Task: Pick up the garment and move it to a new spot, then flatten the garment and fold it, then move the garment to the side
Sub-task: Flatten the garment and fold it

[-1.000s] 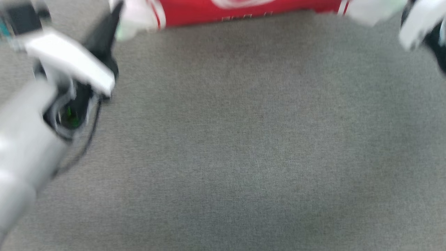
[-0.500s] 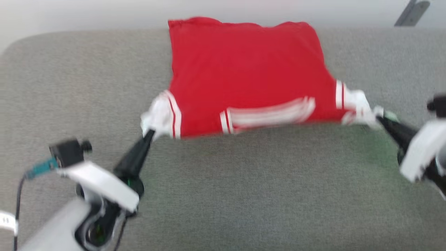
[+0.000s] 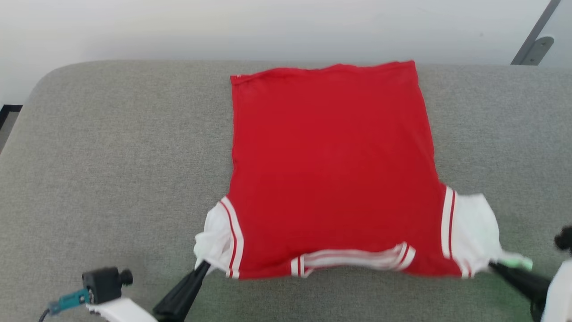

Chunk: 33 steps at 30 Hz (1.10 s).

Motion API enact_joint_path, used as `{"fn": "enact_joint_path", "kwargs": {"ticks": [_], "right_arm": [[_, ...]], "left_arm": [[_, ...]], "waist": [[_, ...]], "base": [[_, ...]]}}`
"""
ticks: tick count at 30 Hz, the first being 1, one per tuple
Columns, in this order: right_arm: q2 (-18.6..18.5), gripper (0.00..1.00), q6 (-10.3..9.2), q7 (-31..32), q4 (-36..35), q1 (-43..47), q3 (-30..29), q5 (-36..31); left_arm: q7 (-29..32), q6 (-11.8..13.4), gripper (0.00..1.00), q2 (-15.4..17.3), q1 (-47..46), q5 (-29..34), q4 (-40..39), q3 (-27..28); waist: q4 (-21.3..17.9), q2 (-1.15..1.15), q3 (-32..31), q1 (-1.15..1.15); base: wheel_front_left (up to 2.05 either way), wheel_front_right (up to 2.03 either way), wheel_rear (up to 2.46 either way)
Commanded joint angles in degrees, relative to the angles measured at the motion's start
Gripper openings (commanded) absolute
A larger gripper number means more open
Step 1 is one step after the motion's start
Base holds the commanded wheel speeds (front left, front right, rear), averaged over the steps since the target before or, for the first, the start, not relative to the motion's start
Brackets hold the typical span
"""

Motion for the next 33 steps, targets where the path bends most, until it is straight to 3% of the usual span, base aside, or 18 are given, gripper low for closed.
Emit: {"fn": "enact_joint_path", "kwargs": {"ticks": [1, 12, 15, 20, 30, 31, 32, 33], "right_arm": [[-0.8, 0.00, -0.11, 0.6, -1.6, 2.2, -0.5, 0.2], [-3.5, 0.00, -0.09, 4.7, -10.2, 15.4, -7.6, -2.6], [-3.5, 0.00, -0.09, 5.5, -11.4, 18.1, -10.9, -3.3], [-0.5, 0.00, -0.09, 9.3, -11.2, 19.2, -15.6, -7.9], [10.9, 0.00, -0.07, 19.9, -8.7, 17.9, -21.6, -17.8], [11.8, 0.20, -0.07, 20.6, -8.8, 18.2, -22.2, -18.5], [11.8, 0.20, -0.07, 20.6, -8.8, 18.2, -22.2, -18.5], [12.7, 0.44, -0.07, 21.0, -8.9, 18.4, -23.2, -19.5]], "left_arm": [[-0.3, 0.1, 0.00, 0.5, 1.3, -0.4, -0.6, 0.1], [-0.3, 0.1, 0.00, 3.8, 10.7, 1.3, -4.2, 3.0], [-0.3, 0.1, 0.00, 3.3, 12.4, 2.7, -5.0, 4.5], [-0.3, 0.1, 0.00, 1.3, 11.1, 4.8, -4.3, 4.2], [-0.3, 0.1, 0.00, -0.9, 5.1, 4.0, -1.1, 0.4], [-0.3, 0.1, 0.00, -1.0, 4.8, 3.9, -1.0, 0.2], [-0.3, 0.1, 0.00, -1.0, 4.8, 3.9, -1.0, 0.2], [-0.3, 0.1, 0.00, -1.0, 4.6, 3.8, -0.8, 0.1]], "waist": [[0.0, 0.00, -0.3, 0.00], [-1.5, 0.00, 0.1, 0.00], [-1.8, 0.00, 0.7, 0.00], [-1.8, 0.00, 2.0, 0.00], [-1.0, 0.00, 3.5, 0.00], [-0.9, 0.00, 3.6, 0.00], [-0.9, 0.00, 3.6, 0.00], [-0.9, 0.00, 3.6, 0.00]], "base": [[0.00, 0.00, 0.00], [0.00, 0.00, 0.00], [0.00, 0.00, 0.00], [0.00, 0.00, 0.00], [0.00, 0.00, 0.00], [0.00, 0.00, 0.00], [0.00, 0.00, 0.00], [0.00, 0.00, 0.00]]}}
